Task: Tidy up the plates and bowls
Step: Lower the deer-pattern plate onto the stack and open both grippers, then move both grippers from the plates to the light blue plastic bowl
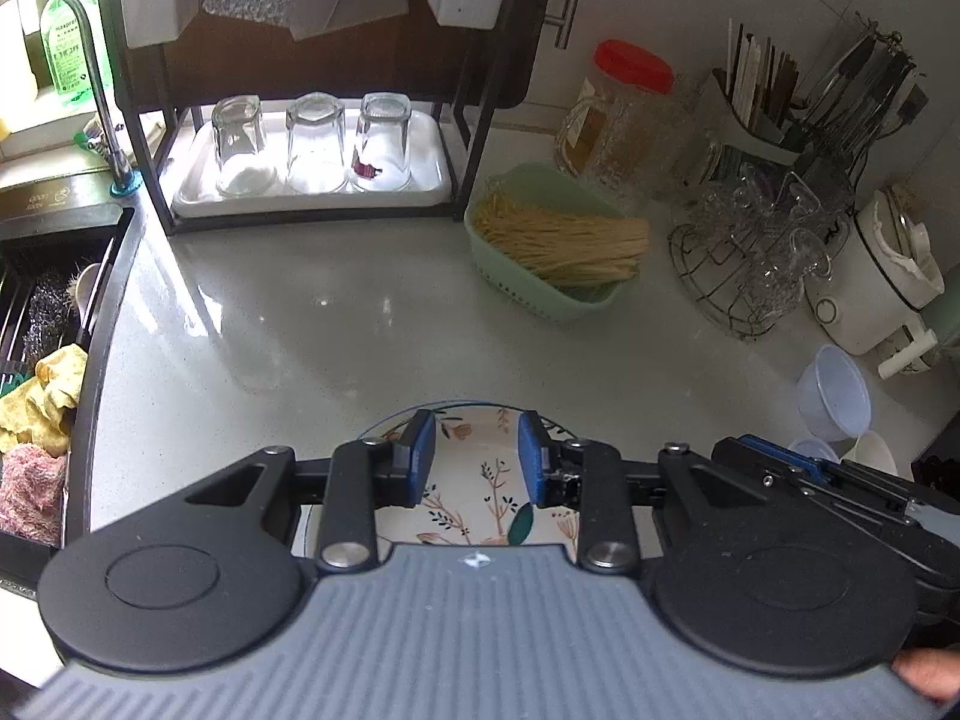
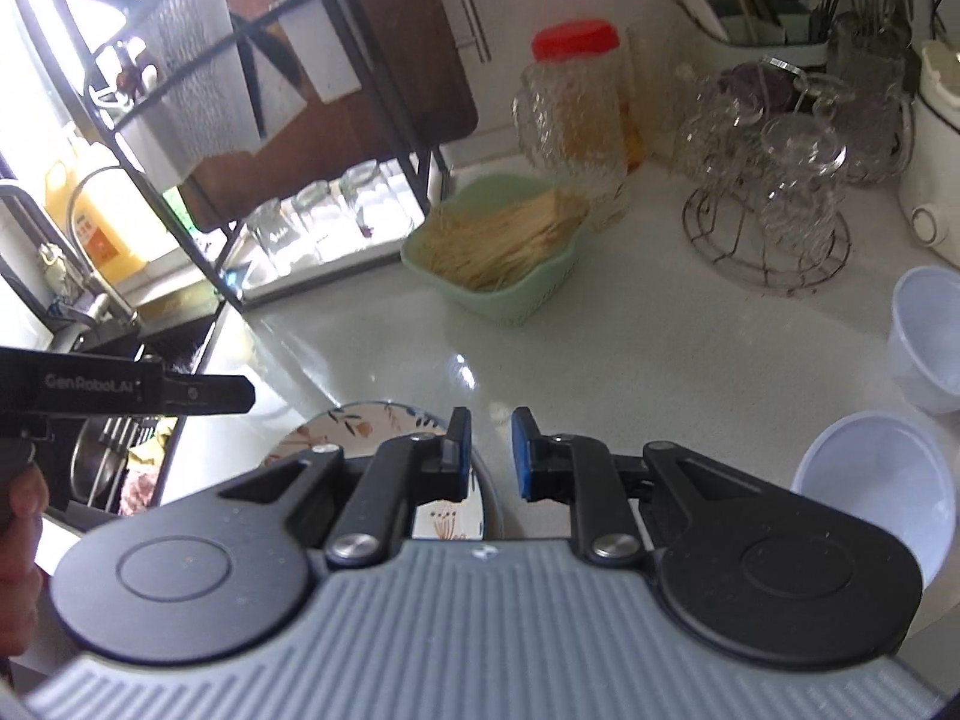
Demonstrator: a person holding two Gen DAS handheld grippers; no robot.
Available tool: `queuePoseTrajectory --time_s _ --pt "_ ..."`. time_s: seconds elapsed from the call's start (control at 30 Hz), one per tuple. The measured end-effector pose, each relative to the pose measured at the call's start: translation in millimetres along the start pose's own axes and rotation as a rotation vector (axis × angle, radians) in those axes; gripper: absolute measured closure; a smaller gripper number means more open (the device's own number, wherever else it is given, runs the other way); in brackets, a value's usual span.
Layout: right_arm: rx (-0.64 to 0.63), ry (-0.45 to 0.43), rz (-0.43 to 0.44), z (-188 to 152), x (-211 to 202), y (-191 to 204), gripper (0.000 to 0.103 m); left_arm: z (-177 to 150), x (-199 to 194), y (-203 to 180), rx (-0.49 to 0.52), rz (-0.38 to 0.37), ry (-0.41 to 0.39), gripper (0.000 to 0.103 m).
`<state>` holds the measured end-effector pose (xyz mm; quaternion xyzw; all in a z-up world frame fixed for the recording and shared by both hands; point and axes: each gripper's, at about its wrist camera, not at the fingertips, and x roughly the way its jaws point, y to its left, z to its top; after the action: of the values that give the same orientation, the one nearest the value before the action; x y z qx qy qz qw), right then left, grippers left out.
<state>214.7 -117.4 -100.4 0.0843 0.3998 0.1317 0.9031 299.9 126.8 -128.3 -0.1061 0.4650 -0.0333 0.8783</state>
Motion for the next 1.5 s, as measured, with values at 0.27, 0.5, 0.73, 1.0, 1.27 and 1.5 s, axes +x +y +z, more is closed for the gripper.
queuePoseTrajectory --time_s 0.27,0.5,0.73,1.0,1.27,1.5 --pt "-0.019 -0.090 -0.009 10 -48 -4 0.085 -1 -41 -30 0.053 -0.012 -0.065 0.069" --pt "-0.010 -0.148 -0.014 10 -80 4 0.085 -5 -65 -29 0.032 -0.071 -0.092 0.069" --pt "0.017 -0.189 -0.025 6 -104 26 0.084 -16 -83 -24 0.111 -0.111 -0.104 0.069" --pt "0.031 -0.177 -0.063 -13 -111 49 0.085 -40 -88 -7 0.163 -0.148 -0.102 0.069" --pt "0.065 -0.162 -0.140 -38 -118 61 0.085 -54 -84 6 0.189 -0.186 -0.062 0.069" --pt "0.066 -0.187 -0.175 -41 -129 57 0.085 -49 -98 -8 0.214 -0.209 -0.103 0.069"
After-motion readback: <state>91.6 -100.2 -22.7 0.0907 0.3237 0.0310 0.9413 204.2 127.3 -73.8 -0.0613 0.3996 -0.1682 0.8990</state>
